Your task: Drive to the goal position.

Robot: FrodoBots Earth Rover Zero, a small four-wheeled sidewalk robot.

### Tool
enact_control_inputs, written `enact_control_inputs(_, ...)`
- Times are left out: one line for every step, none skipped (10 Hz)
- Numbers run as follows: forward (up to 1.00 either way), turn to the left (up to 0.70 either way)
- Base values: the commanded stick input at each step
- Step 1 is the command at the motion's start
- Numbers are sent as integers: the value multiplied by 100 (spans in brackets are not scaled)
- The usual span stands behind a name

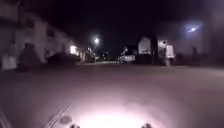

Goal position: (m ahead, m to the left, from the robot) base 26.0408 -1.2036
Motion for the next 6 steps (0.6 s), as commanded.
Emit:
enact_control_inputs(100,0)
enact_control_inputs(100,0)
enact_control_inputs(100,0)
enact_control_inputs(100,0)
enact_control_inputs(100,0)
enact_control_inputs(100,0)
